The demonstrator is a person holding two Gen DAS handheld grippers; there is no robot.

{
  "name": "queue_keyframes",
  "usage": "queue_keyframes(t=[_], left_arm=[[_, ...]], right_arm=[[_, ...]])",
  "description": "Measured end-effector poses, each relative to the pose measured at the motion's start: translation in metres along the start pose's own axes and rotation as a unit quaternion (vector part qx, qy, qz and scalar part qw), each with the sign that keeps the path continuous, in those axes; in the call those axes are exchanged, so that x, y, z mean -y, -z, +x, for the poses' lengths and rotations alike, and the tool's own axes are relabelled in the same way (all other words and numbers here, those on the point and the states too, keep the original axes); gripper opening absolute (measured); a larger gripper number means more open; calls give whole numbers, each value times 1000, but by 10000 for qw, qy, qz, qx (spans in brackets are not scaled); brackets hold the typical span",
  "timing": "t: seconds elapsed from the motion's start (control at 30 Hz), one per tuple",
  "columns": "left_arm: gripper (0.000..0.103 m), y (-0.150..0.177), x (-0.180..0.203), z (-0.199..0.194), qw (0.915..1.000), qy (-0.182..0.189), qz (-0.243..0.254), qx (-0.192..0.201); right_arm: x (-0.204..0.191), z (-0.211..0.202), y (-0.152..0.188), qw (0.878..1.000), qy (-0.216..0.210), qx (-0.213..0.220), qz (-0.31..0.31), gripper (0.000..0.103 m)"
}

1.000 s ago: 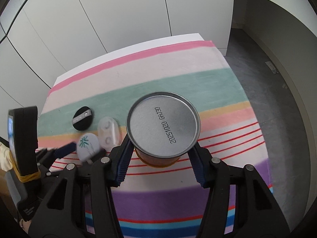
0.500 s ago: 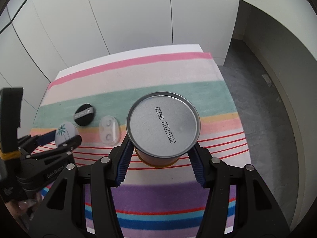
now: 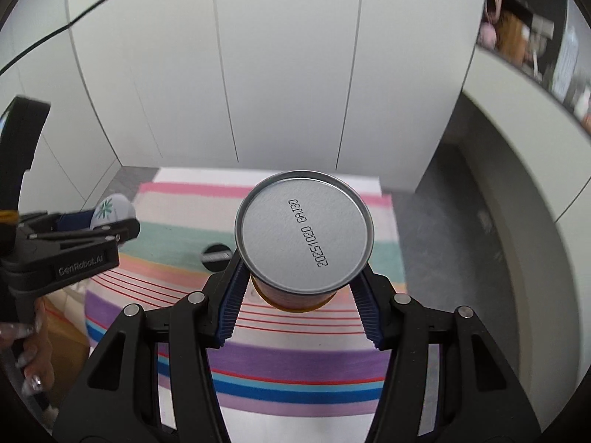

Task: Organize objects
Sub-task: 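Lift the white jar and the can up off the cloth, then carry the white jar and the can over to the cardboard box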

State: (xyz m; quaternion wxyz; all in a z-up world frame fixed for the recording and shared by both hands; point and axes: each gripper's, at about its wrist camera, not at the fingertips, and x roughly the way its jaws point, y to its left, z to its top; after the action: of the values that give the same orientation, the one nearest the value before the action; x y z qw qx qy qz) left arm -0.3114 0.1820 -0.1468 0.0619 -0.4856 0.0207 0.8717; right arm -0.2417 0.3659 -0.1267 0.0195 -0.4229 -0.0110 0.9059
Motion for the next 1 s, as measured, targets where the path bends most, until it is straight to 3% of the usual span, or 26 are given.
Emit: queue_keyframes(t=[0.23,0.3,0.37,0.5,0.63,1.0], left_arm=[[58,-9,-7,-89,9989,52,28,470],[58,-7,-9,-105,9988,-34,37,485],[58,-2,-9,-114,9986,-348,87,384],[58,16,-9,-131,9984,-442,223,290],[58,37,-10,-157,9965,-578,416,446],[58,99,-15,-219,9973,-178,444,563]], right_arm=[[-15,-74,-28,9995,-18,316,-45,57],[-19,-85,-32,9993,-52,355,-38,57],[-24,-98,-33,9991,-59,408,-73,57],[-30,-114,-28,9991,-18,386,-153,57],[-29,-135,-11,9994,-84,301,-140,57],[-23,-178,58,9997,-248,-16,32,57]])
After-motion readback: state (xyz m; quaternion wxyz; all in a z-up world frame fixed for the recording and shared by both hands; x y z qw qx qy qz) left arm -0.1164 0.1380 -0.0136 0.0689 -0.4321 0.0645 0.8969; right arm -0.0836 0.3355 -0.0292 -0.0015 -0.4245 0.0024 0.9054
